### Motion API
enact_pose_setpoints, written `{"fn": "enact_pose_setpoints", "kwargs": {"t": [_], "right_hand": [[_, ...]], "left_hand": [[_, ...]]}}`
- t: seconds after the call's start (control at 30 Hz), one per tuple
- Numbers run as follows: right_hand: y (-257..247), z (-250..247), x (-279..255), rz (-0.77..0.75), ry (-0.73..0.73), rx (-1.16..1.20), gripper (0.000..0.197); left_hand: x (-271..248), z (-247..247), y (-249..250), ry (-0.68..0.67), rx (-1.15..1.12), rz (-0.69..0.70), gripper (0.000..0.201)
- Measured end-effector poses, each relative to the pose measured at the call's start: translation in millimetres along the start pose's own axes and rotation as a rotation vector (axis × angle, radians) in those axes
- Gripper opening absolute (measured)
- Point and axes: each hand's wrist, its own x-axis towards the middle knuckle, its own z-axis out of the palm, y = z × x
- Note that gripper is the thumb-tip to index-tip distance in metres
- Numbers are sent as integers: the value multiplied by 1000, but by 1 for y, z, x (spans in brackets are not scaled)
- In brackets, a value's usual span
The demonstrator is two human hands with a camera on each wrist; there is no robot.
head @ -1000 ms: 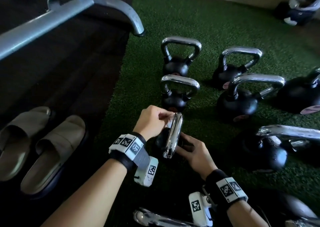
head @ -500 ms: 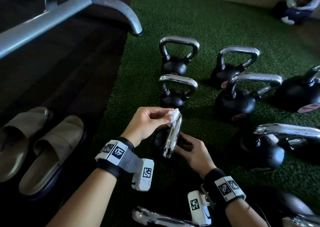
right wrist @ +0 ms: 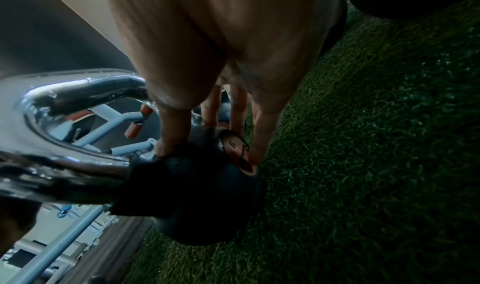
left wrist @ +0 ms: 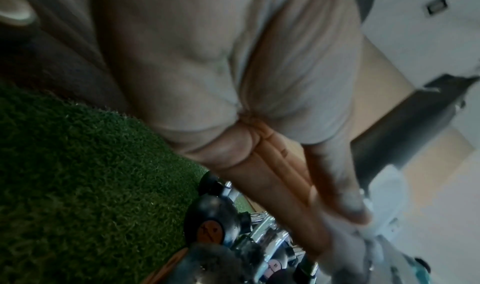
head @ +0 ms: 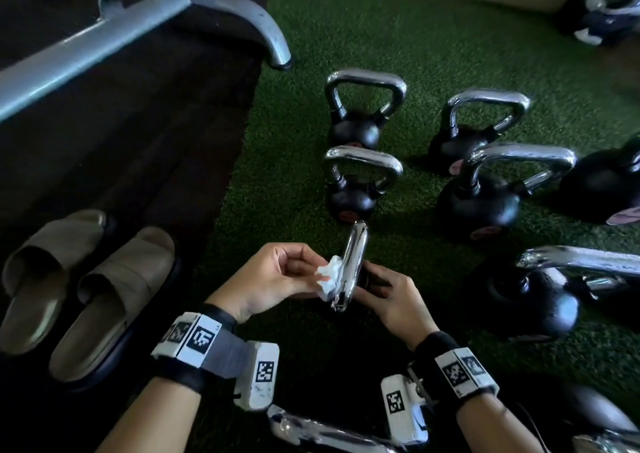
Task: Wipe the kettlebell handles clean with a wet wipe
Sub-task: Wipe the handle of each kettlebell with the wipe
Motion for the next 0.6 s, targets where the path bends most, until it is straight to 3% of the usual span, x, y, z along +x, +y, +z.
{"fn": "enact_pose_setpoints", "kwargs": {"t": [0.2, 0.47, 0.6], "right_hand": [[-2, -2, 0, 13, -12, 16, 70], [-3, -1, -6, 7, 4, 32, 92], [-16, -4, -7, 42, -1, -172, 68]], "left_hand": [[-11, -1, -11, 9, 108, 67, 20], [-10, 4, -28, 36, 323, 50, 16], [-12, -1, -21, 62, 497, 94, 11]]}}
